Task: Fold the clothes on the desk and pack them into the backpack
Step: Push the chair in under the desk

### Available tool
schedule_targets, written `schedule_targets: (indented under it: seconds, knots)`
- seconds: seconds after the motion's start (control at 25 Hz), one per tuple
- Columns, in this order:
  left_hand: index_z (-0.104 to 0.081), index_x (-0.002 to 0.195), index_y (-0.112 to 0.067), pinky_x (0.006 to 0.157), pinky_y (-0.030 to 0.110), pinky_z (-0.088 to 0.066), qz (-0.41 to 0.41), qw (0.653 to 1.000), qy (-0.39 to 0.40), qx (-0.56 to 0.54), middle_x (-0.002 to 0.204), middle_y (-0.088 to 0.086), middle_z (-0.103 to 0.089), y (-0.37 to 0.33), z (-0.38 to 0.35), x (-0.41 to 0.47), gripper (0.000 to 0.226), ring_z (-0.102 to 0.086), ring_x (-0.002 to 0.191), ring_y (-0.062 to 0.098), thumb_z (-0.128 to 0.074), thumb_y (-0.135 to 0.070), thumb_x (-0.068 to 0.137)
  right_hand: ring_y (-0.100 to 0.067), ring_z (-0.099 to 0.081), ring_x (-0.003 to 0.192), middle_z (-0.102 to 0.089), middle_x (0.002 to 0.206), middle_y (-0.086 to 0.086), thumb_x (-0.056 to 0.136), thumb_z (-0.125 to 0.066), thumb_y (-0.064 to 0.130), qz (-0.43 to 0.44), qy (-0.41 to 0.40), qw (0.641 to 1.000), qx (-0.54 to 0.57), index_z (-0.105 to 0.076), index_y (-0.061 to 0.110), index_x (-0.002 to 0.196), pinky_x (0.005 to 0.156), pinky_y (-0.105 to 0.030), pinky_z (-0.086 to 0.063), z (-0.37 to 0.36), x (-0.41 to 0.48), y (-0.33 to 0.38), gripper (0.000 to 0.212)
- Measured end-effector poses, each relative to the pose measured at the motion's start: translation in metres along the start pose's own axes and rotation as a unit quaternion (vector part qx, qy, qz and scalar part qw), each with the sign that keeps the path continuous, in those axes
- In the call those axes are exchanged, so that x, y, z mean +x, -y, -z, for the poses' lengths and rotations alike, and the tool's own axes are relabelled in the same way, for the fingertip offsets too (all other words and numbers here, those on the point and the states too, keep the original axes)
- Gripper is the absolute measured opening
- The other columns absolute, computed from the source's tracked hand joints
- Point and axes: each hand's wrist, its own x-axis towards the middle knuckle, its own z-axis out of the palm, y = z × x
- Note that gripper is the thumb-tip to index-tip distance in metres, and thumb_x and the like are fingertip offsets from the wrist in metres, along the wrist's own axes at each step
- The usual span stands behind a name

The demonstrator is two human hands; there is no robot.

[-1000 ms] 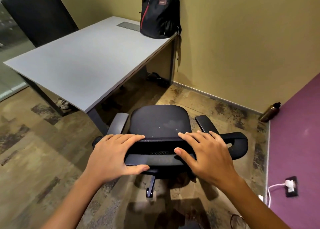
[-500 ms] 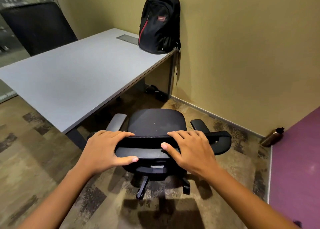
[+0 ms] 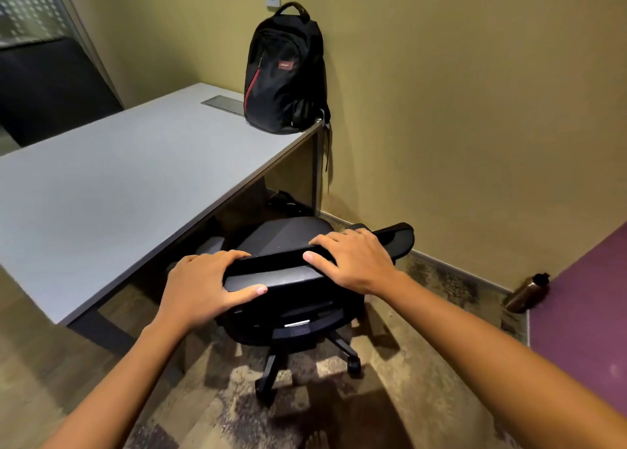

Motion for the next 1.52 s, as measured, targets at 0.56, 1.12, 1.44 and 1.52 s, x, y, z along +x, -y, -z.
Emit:
schedule_targets:
  seconds: [0.56,1.12,1.44,1.52]
  knots:
    - [-0.058,0.121,-0.040,0.086,0.033,-0.044,0.083,0.996,-0.024,0.012,0.106,-0.020,-0.067,-0.024,-0.039,0.148,0.082,-0.063,0.096,0.009,-0.024,-0.092,0.067,-0.012,-0.060,0.101,-0.067,0.114,0.013,0.095,-0.019,0.065,0.123,-0.002,0.992,0.030,-0.058,0.034,0.123,0.083,-0.030,-0.038,-0.006,0.154,-0.138,0.057]
    - [-0.057,0.123,-0.042,0.092,0.037,-0.045,0.260,0.964,-0.046,0.040,0.114,-0.021,-0.065,-0.063,-0.081,0.295,0.083,-0.063,0.101,0.011,-0.025,-0.094,0.065,-0.016,-0.063,0.097,-0.069,0.110,0.009,0.096,-0.021,0.064,0.279,-0.006,0.957,0.078,-0.062,0.027,0.121,0.083,-0.035,-0.044,-0.020,0.323,-0.268,0.061]
    - [-0.059,0.123,-0.039,0.087,0.037,-0.047,0.322,0.943,-0.057,0.064,0.113,-0.020,-0.066,-0.082,-0.101,0.368,0.085,-0.065,0.098,0.011,-0.026,-0.093,0.067,-0.012,-0.062,0.102,-0.068,0.115,0.011,0.098,-0.024,0.059,0.351,0.005,0.931,0.104,-0.063,0.028,0.121,0.086,-0.031,-0.043,-0.025,0.407,-0.326,0.055]
    - [-0.060,0.121,-0.039,0.088,0.037,-0.048,0.335,0.937,-0.065,0.071,0.112,-0.020,-0.067,-0.082,-0.105,0.381,0.083,-0.065,0.098,0.010,-0.029,-0.092,0.066,-0.011,-0.062,0.102,-0.068,0.114,0.012,0.097,-0.025,0.059,0.364,0.010,0.924,0.113,-0.063,0.027,0.121,0.084,-0.031,-0.046,-0.023,0.430,-0.341,0.055]
